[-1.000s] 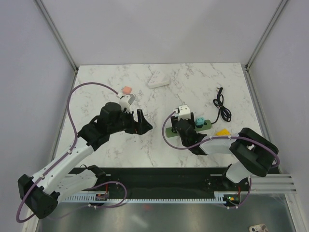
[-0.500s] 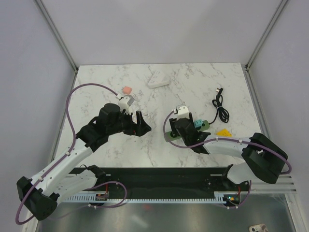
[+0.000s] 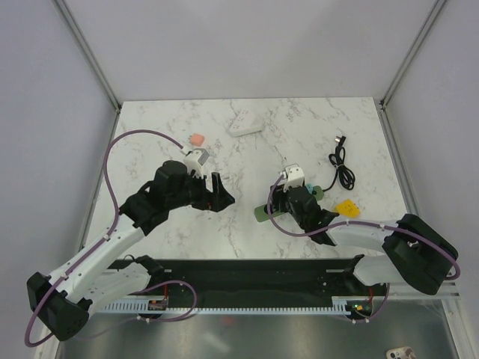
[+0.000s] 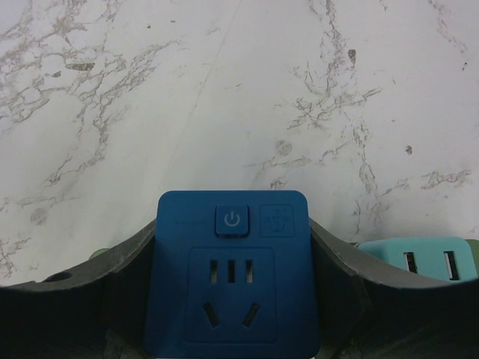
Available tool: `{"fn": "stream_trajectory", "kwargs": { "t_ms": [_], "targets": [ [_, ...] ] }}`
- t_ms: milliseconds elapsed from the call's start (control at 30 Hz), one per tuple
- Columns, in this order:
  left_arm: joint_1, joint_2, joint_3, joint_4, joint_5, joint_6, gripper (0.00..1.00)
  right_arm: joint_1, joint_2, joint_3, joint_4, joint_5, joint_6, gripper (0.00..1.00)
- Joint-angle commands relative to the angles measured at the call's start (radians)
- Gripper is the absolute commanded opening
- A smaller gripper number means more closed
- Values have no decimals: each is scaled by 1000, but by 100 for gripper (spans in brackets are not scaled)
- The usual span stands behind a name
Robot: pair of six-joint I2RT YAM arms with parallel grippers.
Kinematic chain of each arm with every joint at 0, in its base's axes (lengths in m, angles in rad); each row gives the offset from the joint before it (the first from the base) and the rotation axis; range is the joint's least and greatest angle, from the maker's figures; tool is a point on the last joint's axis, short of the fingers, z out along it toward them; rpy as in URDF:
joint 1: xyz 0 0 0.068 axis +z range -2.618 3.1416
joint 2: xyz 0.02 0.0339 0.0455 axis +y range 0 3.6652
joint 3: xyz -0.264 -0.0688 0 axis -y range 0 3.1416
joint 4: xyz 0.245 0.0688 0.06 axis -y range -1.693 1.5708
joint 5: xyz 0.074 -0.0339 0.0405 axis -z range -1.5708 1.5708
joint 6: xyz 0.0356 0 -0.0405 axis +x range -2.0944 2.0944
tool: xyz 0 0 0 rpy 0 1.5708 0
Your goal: Insert the plug
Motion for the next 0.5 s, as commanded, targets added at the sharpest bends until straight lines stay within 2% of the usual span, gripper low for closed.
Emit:
{"fn": "stream_trajectory", "kwargs": {
  "t_ms": [0, 67, 467],
  "targets": [
    [6, -1, -3, 38, 8, 6, 92, -4, -8, -64, 62, -40, -40, 6],
    [6, 2, -7, 38, 7, 6, 92, -5, -12, -76, 86, -29, -55, 0],
    [6, 8, -17, 43, -9, 5, 92, -7, -84, -91, 100, 29, -38, 0]
  ]
}}
